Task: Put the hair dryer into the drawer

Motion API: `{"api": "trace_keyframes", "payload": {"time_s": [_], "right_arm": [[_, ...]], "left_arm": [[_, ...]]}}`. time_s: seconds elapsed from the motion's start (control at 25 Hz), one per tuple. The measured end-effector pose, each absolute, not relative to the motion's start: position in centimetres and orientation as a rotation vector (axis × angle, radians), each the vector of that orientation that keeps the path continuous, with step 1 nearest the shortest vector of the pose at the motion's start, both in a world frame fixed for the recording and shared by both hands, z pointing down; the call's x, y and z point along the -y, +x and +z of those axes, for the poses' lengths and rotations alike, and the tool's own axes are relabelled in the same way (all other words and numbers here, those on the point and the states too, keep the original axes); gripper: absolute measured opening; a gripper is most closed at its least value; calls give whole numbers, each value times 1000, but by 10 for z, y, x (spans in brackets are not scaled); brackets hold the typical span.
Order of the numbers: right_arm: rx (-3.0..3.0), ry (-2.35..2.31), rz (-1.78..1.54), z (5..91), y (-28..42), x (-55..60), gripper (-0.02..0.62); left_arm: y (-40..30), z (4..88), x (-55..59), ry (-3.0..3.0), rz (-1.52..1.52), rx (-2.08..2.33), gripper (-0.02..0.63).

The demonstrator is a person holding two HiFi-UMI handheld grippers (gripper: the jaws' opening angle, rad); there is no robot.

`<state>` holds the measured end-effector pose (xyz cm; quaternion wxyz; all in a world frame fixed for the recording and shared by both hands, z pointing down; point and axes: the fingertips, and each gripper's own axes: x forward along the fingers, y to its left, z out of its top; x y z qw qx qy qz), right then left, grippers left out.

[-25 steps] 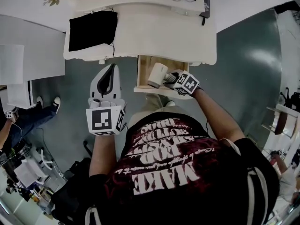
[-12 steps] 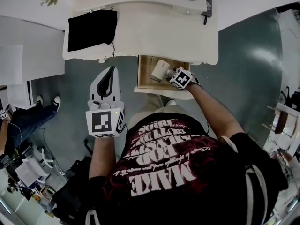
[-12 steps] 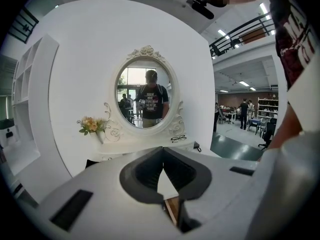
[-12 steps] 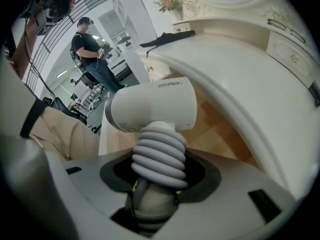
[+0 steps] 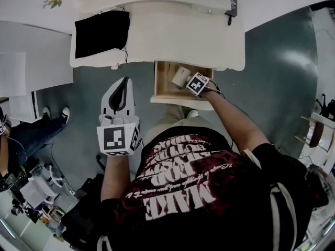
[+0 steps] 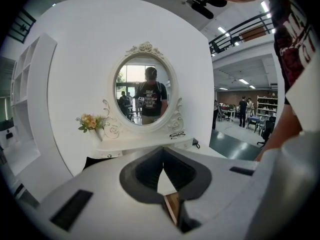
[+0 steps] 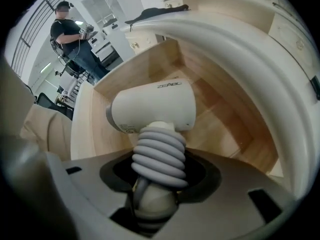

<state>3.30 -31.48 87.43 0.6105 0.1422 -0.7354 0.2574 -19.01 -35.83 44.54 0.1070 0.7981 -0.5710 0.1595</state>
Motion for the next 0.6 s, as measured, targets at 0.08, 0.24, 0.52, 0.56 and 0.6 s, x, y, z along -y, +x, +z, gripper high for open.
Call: {"api": "trace_keyframes", "payload": {"time_s": [0.08, 0.24, 0.52, 0.56, 0.6], "right_arm": [[1666, 336, 570, 881, 38, 314, 216], [1689, 380, 561, 883, 42, 318, 249], [1807, 464, 641, 838, 53, 311, 316], [1834, 471, 664, 829, 55, 306, 311], [1877, 495, 658, 816, 56, 307, 298]], "left_arm": [[-190, 445, 356, 2351, 475, 1679, 5], [-187, 442, 353, 2360, 473, 1678, 5], [-166, 430, 348, 2412, 425, 1666, 5], [-162, 428, 347, 2423, 416, 1663, 5], [-157, 425, 346, 2434, 406, 1661, 5]]}}
